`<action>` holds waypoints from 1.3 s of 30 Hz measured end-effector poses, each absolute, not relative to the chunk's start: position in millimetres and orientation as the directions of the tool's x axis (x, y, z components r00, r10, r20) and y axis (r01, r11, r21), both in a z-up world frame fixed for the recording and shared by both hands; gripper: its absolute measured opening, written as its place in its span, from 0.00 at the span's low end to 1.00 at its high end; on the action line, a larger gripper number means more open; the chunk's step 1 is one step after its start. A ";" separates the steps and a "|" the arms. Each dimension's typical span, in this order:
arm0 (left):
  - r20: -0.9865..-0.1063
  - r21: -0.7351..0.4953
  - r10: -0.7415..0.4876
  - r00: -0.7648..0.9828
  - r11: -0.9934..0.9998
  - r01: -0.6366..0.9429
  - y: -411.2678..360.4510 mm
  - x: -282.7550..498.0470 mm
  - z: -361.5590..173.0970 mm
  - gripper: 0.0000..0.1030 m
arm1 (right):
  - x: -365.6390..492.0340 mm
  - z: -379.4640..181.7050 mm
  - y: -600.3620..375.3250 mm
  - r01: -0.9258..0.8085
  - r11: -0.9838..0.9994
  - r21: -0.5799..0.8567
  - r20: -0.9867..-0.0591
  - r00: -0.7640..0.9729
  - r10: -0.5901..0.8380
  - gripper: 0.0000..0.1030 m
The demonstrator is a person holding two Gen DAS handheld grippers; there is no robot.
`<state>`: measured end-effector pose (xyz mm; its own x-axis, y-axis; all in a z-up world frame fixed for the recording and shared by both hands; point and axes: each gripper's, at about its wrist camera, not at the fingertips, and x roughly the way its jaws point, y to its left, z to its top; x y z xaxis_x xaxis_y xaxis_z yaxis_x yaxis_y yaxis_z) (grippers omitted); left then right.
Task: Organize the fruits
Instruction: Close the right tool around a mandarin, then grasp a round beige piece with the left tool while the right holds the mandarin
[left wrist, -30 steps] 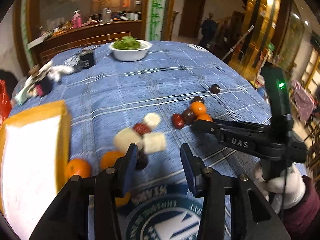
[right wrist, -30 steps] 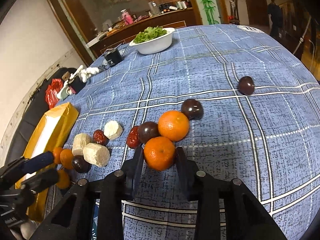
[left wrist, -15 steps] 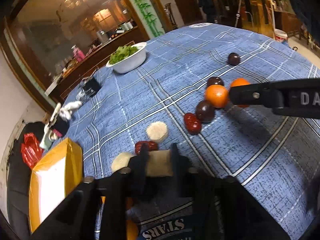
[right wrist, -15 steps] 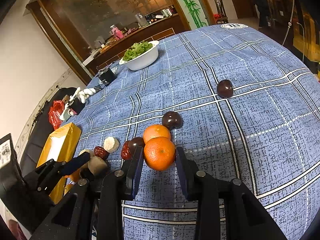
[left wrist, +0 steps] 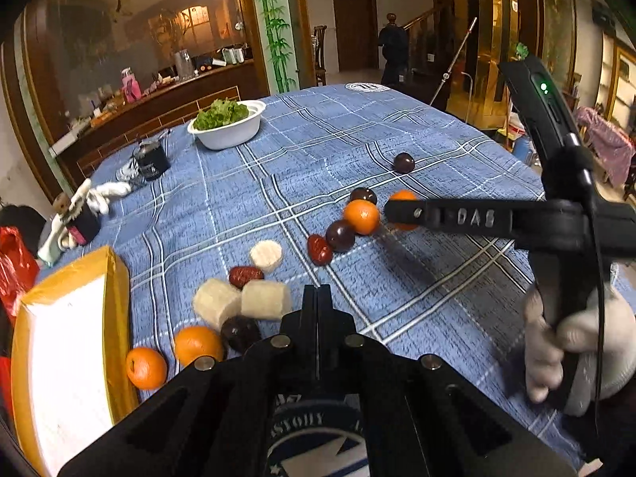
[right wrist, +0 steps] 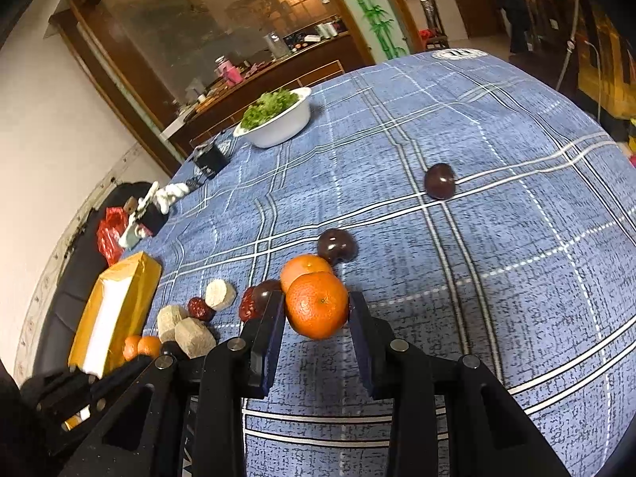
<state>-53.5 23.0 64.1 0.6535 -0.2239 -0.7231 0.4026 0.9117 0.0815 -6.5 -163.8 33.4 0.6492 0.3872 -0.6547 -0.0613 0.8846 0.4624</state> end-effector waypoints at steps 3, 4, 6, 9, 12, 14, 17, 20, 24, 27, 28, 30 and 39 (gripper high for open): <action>-0.729 0.052 -0.216 0.649 0.929 0.368 38.8 -53.2 62.7 0.01 | -5.5 31.1 -172.1 -0.044 0.863 0.503 -0.646 0.644 0.409 0.34; -0.735 0.028 -0.220 0.642 0.935 0.353 46.3 -51.4 60.6 0.02 | -5.3 30.7 -173.1 -0.043 0.858 0.513 -0.643 0.642 0.417 0.34; -0.745 0.008 -0.217 0.630 0.943 0.334 53.2 -47.4 56.9 0.02 | -5.2 31.3 -172.3 -0.047 0.858 0.512 -0.643 0.641 0.419 0.34; -0.758 -0.021 -0.232 0.610 0.943 0.333 56.4 -40.2 53.3 0.03 | -5.8 32.5 -170.2 -0.056 0.860 0.507 -0.641 0.642 0.420 0.34; -0.753 -0.001 -0.228 0.617 0.939 0.345 50.9 -37.9 53.4 0.25 | -5.7 32.3 -171.2 -0.056 0.857 0.512 -0.640 0.641 0.424 0.34; -0.761 0.021 -0.238 0.604 0.921 0.389 42.2 -32.9 50.4 0.58 | -4.7 31.8 -170.9 -0.058 0.854 0.517 -0.640 0.636 0.431 0.34; -0.777 0.064 -0.226 0.588 0.900 0.431 29.8 -24.6 43.7 0.59 | -4.0 30.5 -168.8 -0.063 0.856 0.514 -0.645 0.629 0.433 0.34; -0.797 0.114 -0.194 0.572 0.882 0.458 16.6 -14.3 31.1 0.59 | -4.1 30.4 -168.2 -0.065 0.857 0.512 -0.645 0.630 0.433 0.34; -0.745 0.296 -0.078 0.662 0.851 0.433 2.1 -17.8 26.6 0.30 | -3.2 29.7 -168.5 -0.062 0.854 0.516 -0.644 0.629 0.435 0.34; -0.747 0.296 -0.079 0.660 0.849 0.437 7.8 -21.5 30.3 0.03 | -3.1 29.5 -169.2 -0.060 0.853 0.518 -0.645 0.627 0.436 0.34; -0.757 0.273 -0.091 0.647 0.855 0.441 12.0 -23.6 31.6 0.02 | -3.2 29.6 -169.1 -0.061 0.853 0.519 -0.645 0.627 0.437 0.34; -0.772 0.241 -0.112 0.626 0.860 0.450 17.9 -27.8 32.4 0.00 | -3.1 29.9 -168.2 -0.063 0.853 0.518 -0.645 0.626 0.437 0.34; -0.774 0.133 -0.207 0.598 0.871 0.473 27.0 -34.9 49.9 0.13 | -2.6 29.8 -167.0 -0.065 0.849 0.524 -0.645 0.621 0.446 0.34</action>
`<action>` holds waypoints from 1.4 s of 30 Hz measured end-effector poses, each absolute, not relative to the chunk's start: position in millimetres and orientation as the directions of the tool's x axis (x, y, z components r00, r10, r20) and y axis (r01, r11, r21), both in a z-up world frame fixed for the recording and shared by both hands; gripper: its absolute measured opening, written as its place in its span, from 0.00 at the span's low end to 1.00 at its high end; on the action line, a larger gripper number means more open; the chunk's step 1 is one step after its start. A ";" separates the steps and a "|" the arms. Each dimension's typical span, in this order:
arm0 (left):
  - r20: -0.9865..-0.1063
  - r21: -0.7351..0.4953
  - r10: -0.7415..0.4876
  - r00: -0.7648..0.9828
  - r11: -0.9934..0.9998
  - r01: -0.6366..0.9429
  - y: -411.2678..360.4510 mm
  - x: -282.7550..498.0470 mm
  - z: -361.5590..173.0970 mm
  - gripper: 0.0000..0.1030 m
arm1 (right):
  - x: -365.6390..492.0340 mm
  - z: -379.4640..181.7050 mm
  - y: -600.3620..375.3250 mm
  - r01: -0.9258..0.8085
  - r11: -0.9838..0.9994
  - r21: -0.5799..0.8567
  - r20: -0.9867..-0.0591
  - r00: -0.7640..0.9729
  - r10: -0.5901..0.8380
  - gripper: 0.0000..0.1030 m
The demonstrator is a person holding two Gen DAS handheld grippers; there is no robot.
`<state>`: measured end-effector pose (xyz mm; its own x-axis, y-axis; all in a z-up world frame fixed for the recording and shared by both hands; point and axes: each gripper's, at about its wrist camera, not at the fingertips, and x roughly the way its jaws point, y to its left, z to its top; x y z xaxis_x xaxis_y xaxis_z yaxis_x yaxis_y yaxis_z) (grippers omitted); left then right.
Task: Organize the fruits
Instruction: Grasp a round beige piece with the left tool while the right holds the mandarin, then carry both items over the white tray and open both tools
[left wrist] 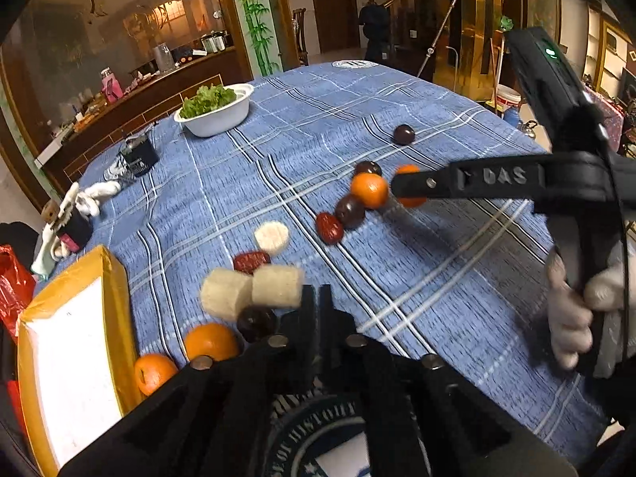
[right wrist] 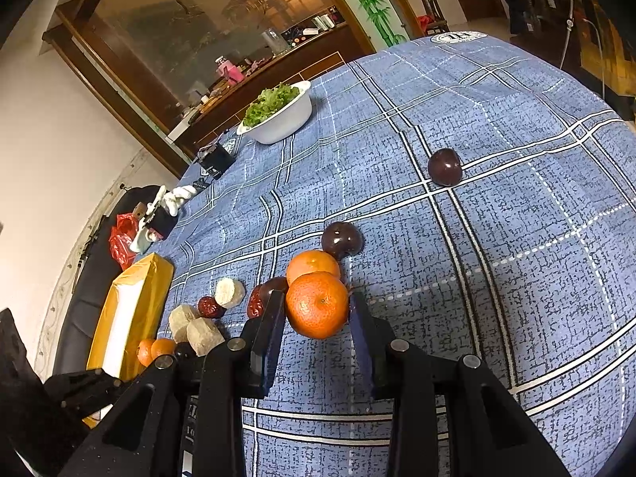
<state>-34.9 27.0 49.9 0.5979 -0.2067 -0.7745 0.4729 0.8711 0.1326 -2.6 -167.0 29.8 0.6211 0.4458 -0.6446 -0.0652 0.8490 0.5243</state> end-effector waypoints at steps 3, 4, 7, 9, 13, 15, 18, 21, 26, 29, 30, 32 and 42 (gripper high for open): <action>-0.793 0.162 -0.169 0.585 0.868 0.469 19.7 -15.4 39.3 0.46 | -2.9 30.2 -167.6 -0.063 0.849 0.524 -0.644 0.622 0.444 0.34; -0.802 0.169 -0.157 0.577 0.866 0.471 17.2 -11.4 34.3 0.46 | -3.1 30.1 -168.2 -0.061 0.849 0.524 -0.645 0.623 0.443 0.35; -0.785 0.268 -0.095 0.613 0.839 0.473 7.6 -6.2 23.4 0.50 | -2.9 29.3 -169.9 -0.057 0.845 0.532 -0.643 0.622 0.447 0.35; -0.775 0.316 -0.069 0.629 0.819 0.479 3.7 -7.5 19.7 0.49 | -2.5 28.8 -170.2 -0.055 0.842 0.536 -0.643 0.620 0.450 0.35; -0.745 0.399 -0.020 0.667 0.788 0.469 5.8 -20.0 22.5 0.18 | -1.8 28.1 -170.6 -0.053 0.840 0.540 -0.644 0.616 0.453 0.35; -0.767 0.335 -0.056 0.639 0.815 0.473 18.6 -20.2 28.7 0.10 | -1.0 28.1 -169.8 -0.052 0.840 0.540 -0.646 0.614 0.453 0.35; -0.792 0.233 -0.125 0.597 0.843 0.485 31.1 -24.0 37.7 0.06 | -0.3 27.8 -168.2 -0.053 0.843 0.535 -0.649 0.613 0.450 0.35; -0.821 0.089 -0.251 0.512 0.830 0.550 37.0 -35.6 45.3 0.06 | -0.1 27.7 -168.6 -0.051 0.843 0.535 -0.649 0.614 0.449 0.35; -0.806 0.050 -0.296 0.512 0.829 0.558 35.9 -37.7 54.6 0.14 | 0.1 27.0 -168.9 -0.049 0.840 0.541 -0.647 0.614 0.453 0.35; -0.814 0.060 -0.284 0.506 0.826 0.560 30.9 -27.6 47.0 0.29 | -0.4 27.4 -168.9 -0.052 0.842 0.537 -0.647 0.615 0.451 0.35; -0.819 0.064 -0.279 0.501 0.823 0.564 29.2 -25.9 43.3 0.30 | -0.6 27.3 -169.5 -0.050 0.842 0.537 -0.647 0.616 0.450 0.35; -0.813 0.066 -0.288 0.507 0.819 0.570 26.5 -25.1 41.2 0.44 | -0.8 26.6 -171.3 -0.046 0.837 0.546 -0.645 0.615 0.454 0.35; -0.830 0.139 -0.219 0.514 0.810 0.570 8.4 -34.1 20.3 0.25 | -0.9 26.2 -170.8 -0.054 0.832 0.553 -0.641 0.610 0.465 0.35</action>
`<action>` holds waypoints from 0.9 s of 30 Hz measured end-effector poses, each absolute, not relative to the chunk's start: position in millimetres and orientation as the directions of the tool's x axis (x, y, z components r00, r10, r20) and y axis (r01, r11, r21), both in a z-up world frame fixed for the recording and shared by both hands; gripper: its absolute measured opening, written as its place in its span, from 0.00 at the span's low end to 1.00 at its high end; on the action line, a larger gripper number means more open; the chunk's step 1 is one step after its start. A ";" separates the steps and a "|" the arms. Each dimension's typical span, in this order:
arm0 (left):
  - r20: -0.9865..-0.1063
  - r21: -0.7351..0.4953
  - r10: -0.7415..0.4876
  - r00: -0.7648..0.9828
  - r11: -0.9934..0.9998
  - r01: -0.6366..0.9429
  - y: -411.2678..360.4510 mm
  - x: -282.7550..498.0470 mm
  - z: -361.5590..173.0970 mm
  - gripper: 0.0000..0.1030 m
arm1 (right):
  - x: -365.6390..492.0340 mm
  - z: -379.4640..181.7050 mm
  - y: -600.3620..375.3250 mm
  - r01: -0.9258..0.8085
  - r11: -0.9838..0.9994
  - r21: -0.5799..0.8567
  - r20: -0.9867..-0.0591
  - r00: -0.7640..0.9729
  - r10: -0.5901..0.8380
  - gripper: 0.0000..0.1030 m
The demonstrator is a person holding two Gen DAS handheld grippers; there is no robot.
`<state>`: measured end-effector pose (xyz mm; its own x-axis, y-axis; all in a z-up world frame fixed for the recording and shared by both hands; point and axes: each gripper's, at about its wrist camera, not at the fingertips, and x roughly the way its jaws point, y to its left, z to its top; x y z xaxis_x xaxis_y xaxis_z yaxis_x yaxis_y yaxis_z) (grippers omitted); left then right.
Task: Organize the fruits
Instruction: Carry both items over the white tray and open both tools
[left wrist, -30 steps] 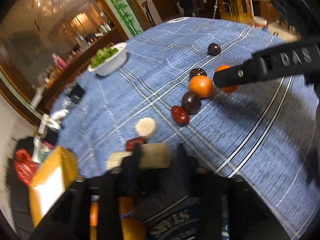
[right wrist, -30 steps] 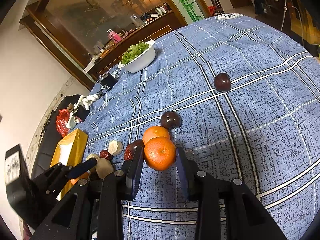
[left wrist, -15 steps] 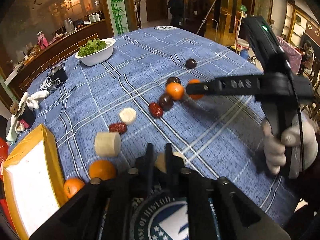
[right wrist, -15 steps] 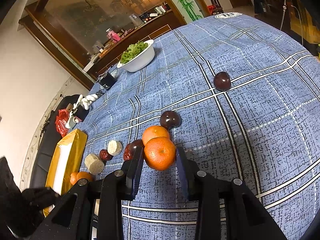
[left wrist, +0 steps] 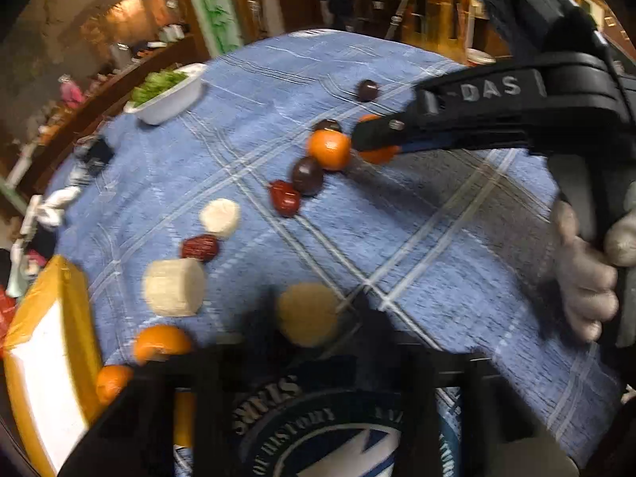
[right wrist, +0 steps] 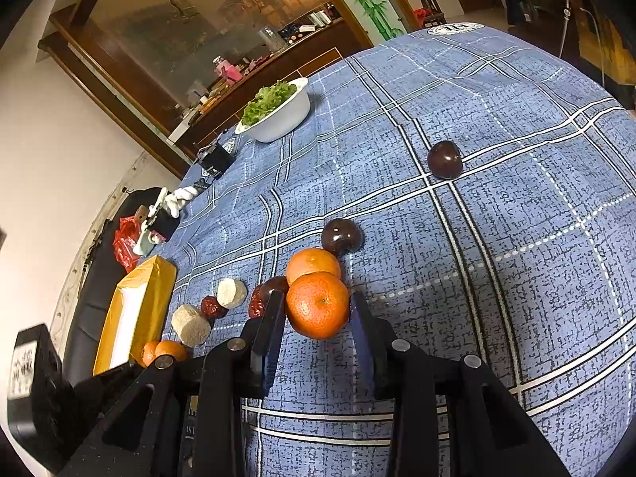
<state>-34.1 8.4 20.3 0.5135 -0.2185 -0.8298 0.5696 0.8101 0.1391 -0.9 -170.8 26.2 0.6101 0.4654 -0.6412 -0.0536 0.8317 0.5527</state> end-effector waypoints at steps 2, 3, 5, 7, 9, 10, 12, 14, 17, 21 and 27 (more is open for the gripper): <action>-0.829 0.089 -0.239 0.506 0.837 0.541 14.1 -33.1 24.6 0.25 | -1.2 26.6 -170.5 -0.057 0.832 0.552 -0.640 0.611 0.466 0.35; -0.822 0.088 -0.236 0.518 0.846 0.526 16.7 -35.6 27.5 0.25 | -1.1 26.6 -170.9 -0.059 0.833 0.550 -0.639 0.613 0.465 0.35; -0.808 0.065 -0.248 0.535 0.864 0.499 24.2 -42.2 36.2 0.25 | -2.0 27.9 -171.8 -0.069 0.832 0.550 -0.630 0.620 0.467 0.35; -0.785 0.024 -0.270 0.558 0.886 0.464 35.0 -52.0 48.4 0.26 | -3.3 28.8 -173.6 -0.084 0.816 0.572 -0.609 0.623 0.491 0.35; -0.753 -0.024 -0.293 0.589 0.907 0.421 49.0 -62.0 62.0 0.26 | -4.4 28.3 -176.1 -0.094 0.795 0.600 -0.588 0.622 0.517 0.35; -0.735 -0.052 -0.306 0.605 0.915 0.400 58.9 -68.4 69.6 0.26 | -6.2 28.8 -177.6 -0.103 0.783 0.613 -0.573 0.624 0.531 0.35; -0.707 -0.088 -0.312 0.634 0.929 0.359 77.9 -81.2 82.8 0.26 | -10.9 33.0 -178.7 -0.135 0.761 0.634 -0.538 0.629 0.561 0.35; -0.685 -0.095 -0.294 0.666 0.943 0.319 100.2 -95.2 96.0 0.26 | -21.5 39.2 -175.6 -0.143 0.760 0.634 -0.527 0.639 0.560 0.35; -0.662 -0.101 -0.245 0.709 0.966 0.239 138.6 -108.2 110.6 0.26 | -46.1 52.5 -154.6 -0.176 0.754 0.633 -0.519 0.626 0.581 0.35; -0.654 -0.109 -0.125 0.746 0.992 0.071 199.8 -119.4 114.1 0.26 | -70.5 80.4 -94.1 -0.278 0.773 0.571 -0.538 0.584 0.608 0.35; -0.695 -0.147 -0.007 0.719 0.980 -0.133 279.0 -128.1 88.1 0.26 | -88.9 94.2 17.2 -0.430 0.737 0.521 -0.585 0.449 0.675 0.36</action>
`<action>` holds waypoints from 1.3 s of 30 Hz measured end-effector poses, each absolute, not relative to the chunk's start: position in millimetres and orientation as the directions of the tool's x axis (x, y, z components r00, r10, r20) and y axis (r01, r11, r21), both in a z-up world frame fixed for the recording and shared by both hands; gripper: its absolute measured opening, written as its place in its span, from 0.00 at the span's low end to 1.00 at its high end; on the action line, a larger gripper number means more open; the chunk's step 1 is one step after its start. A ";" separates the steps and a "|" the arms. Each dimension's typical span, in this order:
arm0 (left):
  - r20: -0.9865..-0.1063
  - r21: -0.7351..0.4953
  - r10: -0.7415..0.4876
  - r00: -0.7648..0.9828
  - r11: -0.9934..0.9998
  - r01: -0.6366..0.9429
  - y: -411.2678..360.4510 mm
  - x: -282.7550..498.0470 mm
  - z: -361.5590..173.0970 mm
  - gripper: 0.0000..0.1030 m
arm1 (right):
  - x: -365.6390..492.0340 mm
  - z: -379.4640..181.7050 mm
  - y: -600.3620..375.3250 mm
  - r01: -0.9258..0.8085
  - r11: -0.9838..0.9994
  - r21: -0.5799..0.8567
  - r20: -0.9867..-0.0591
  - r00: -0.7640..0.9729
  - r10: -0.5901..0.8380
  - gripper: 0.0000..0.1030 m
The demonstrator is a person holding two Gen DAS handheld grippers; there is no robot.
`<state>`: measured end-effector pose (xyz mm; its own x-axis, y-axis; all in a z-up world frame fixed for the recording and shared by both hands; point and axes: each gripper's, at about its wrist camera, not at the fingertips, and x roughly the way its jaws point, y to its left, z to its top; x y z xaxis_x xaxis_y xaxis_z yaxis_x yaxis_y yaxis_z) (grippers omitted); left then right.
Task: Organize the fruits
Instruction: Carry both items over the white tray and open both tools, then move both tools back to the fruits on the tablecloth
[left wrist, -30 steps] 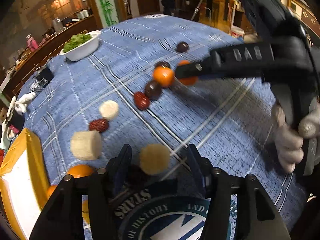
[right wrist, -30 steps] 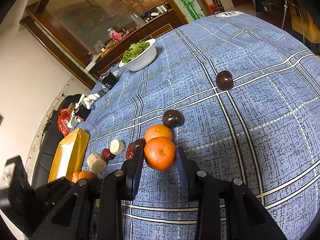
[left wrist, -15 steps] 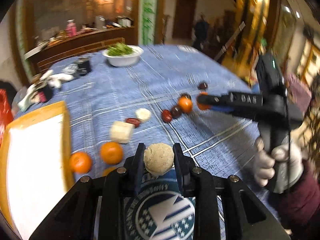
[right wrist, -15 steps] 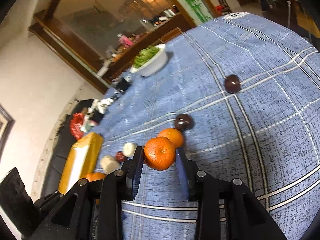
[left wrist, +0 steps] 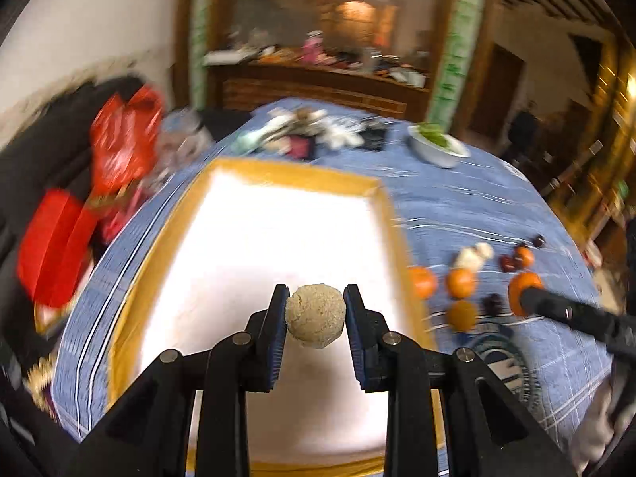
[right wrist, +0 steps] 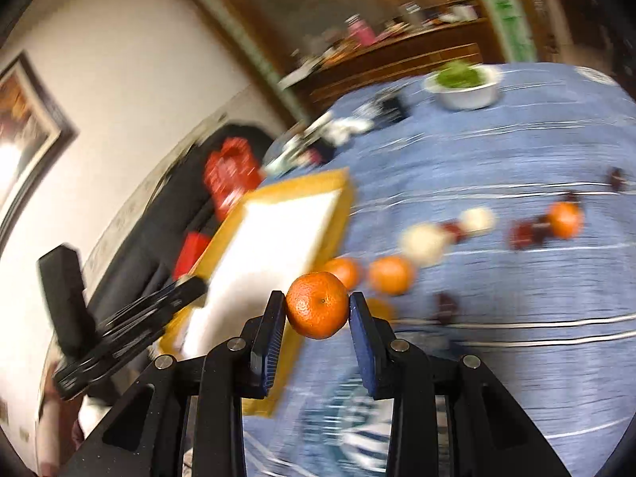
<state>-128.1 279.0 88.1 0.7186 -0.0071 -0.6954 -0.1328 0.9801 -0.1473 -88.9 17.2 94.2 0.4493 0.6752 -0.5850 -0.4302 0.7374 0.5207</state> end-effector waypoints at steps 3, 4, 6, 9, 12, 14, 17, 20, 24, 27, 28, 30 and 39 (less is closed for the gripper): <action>-0.718 -0.193 -0.001 0.696 0.961 -0.197 309.3 -130.8 72.1 0.26 | -95.1 87.4 74.0 -0.485 0.722 0.493 -0.625 0.380 0.682 0.36; -0.721 -0.202 -0.001 0.693 0.957 -0.209 315.6 -130.7 68.7 0.26 | -98.2 83.0 93.5 -0.505 0.720 0.476 -0.643 0.359 0.677 0.36; -0.725 -0.220 0.000 0.689 0.948 -0.231 326.1 -130.4 63.2 0.26 | -100.9 76.6 116.7 -0.530 0.722 0.446 -0.672 0.335 0.661 0.36; -0.722 -0.261 -0.017 0.692 0.933 -0.249 341.5 -131.5 56.5 0.28 | -104.6 59.6 145.3 -0.548 0.731 0.407 -0.716 0.306 0.627 0.36; -0.710 -0.296 -0.029 0.704 0.919 -0.261 350.7 -135.5 55.8 0.43 | -105.4 45.9 155.7 -0.544 0.758 0.360 -0.752 0.312 0.580 0.37; -0.705 -0.302 -0.027 0.708 0.915 -0.266 350.3 -138.1 57.2 0.49 | -105.7 41.2 154.8 -0.541 0.764 0.351 -0.762 0.310 0.569 0.37; -0.694 -0.314 -0.035 0.719 0.913 -0.258 346.0 -143.3 63.8 0.52 | -112.9 48.5 145.4 -0.539 0.775 0.329 -0.742 0.360 0.565 0.55; -0.675 -0.313 -0.038 0.737 0.919 -0.240 335.5 -148.1 74.7 0.59 | -119.3 62.9 126.5 -0.526 0.785 0.327 -0.706 0.416 0.573 0.56; -0.644 -0.307 -0.054 0.763 0.932 -0.193 311.1 -152.6 92.3 0.65 | -126.9 76.0 95.7 -0.480 0.807 0.344 -0.663 0.485 0.571 0.56; -0.632 -0.281 -0.078 0.771 0.950 -0.134 280.5 -151.2 103.2 0.67 | -134.4 84.1 65.3 -0.434 0.832 0.347 -0.628 0.551 0.549 0.59; -0.630 -0.274 -0.088 0.771 0.955 -0.115 272.3 -150.8 105.3 0.67 | -137.7 88.0 53.7 -0.412 0.846 0.339 -0.615 0.583 0.531 0.62; -0.629 -0.259 -0.118 0.768 0.964 -0.064 251.7 -149.6 108.4 0.67 | -140.7 92.3 36.1 -0.373 0.870 0.323 -0.590 0.639 0.493 0.69; -0.649 -0.214 -0.175 0.740 0.976 0.043 192.0 -149.0 112.1 0.68 | -133.1 95.1 -72.5 -0.169 0.893 0.417 -0.535 0.749 0.391 0.93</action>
